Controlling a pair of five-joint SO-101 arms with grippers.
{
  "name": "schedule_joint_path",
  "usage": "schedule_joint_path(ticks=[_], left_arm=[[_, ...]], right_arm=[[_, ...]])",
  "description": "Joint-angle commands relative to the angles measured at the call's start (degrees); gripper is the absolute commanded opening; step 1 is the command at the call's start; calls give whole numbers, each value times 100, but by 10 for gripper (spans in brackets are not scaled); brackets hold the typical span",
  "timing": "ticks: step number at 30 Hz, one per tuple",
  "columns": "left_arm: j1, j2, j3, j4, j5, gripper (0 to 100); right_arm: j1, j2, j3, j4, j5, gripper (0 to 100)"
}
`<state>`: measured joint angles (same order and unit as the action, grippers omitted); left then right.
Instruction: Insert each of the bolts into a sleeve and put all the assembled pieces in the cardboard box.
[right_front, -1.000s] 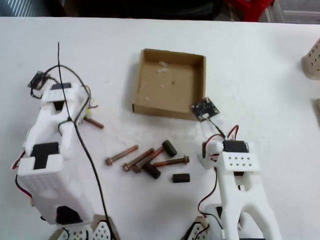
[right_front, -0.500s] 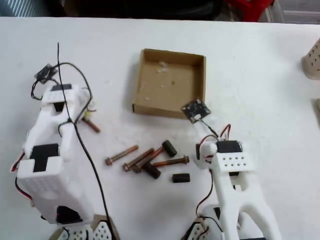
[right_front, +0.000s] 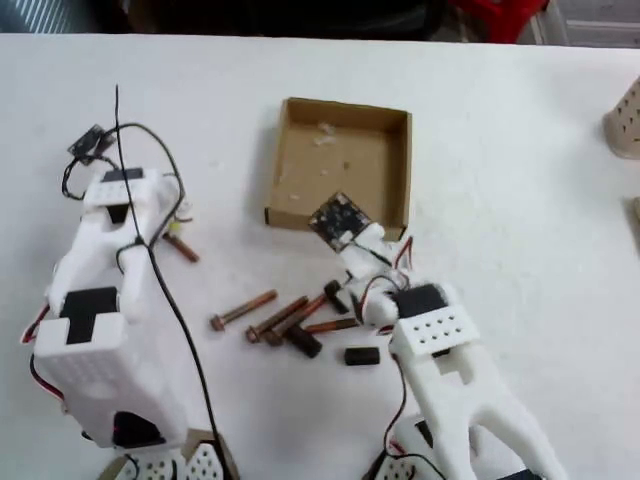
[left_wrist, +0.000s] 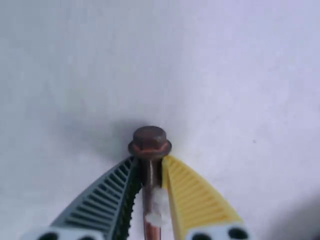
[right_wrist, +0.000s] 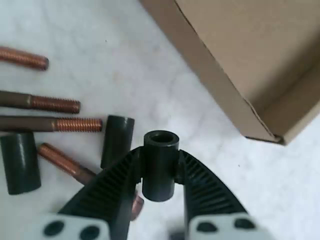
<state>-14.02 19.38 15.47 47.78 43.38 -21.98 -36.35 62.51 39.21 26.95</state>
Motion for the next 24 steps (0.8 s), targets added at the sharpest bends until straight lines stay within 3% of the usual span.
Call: schedule_joint_path(ticks=[1, 7, 12, 19, 24], left_arm=[[-31, -374, -97, -167, -70, 23], [-31, -374, -97, -167, -70, 23], [-31, -374, -88, -167, -70, 23], [-31, -374, -79, -167, -70, 23], [-31, -374, -79, -167, -70, 23]], right_arm=[[-330, -101, -123, -585, -1231, 16], [-734, -92, 0, -1420, -2778, 16], [-1174, -48, 598, -2826, -2901, 16], [-1736, -57, 2136, -6273, -2892, 16], [-1868, -48, 2470, -7020, -2892, 16]])
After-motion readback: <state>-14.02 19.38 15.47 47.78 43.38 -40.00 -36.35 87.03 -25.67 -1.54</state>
